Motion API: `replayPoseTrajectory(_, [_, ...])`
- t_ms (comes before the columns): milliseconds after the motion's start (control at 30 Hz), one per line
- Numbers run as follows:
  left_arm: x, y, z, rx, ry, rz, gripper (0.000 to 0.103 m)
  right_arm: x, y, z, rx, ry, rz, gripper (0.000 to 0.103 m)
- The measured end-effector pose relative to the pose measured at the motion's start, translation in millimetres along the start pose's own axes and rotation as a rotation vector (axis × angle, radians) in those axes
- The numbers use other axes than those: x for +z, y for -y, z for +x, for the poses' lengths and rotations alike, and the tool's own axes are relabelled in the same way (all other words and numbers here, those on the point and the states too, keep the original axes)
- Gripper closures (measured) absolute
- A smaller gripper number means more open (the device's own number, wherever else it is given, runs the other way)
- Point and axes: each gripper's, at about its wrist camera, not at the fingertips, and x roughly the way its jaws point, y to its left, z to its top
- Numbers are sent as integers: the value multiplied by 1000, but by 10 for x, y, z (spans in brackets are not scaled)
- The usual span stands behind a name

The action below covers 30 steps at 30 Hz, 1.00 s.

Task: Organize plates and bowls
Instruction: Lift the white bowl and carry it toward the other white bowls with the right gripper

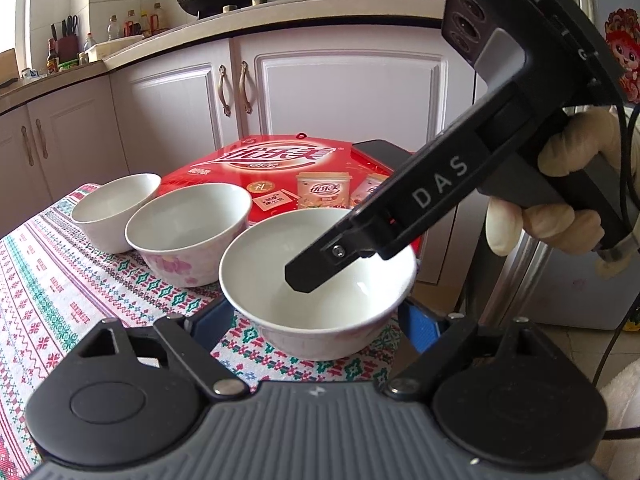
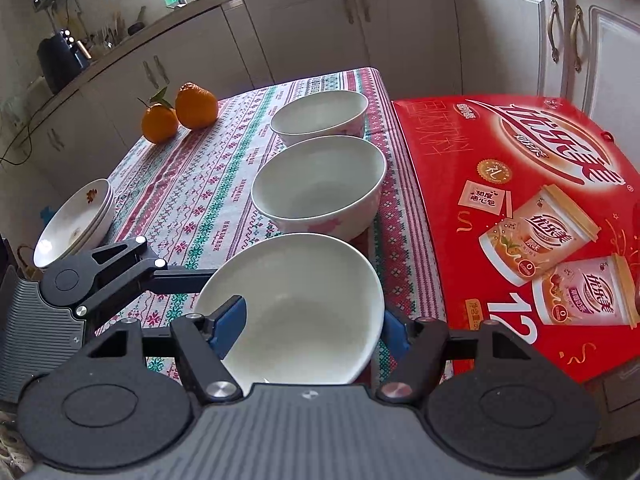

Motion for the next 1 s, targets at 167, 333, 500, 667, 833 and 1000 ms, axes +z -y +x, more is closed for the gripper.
replayPoseTrajectory(167, [-36,-49,-73,3,-3,-16,14,37,-87,22,4,-12,-15,27])
replayPoseTrajectory(333, [-80,-149,-245,37,-11,-45,14,111,-303,91,32,-28,-75,27])
replayPoseTrajectory(500, [-134,-285,-475,115,-17,-70,14,238,-568,220,90,-37,-140,27])
replayPoseTrajectory(667, [-222,-461,-676,192,-23,-113,14,381,-867,420,155,-49,-211,27])
replayPoseTrajectory(833, [-337,-603,-831,256,-37,-149,14,470,-1135,630,209,-71,-270,27])
replayPoseTrajectory(1000, [-435,-720,-895,286,-47,-189,14,500,-1324,798,234,-83,-307,27])
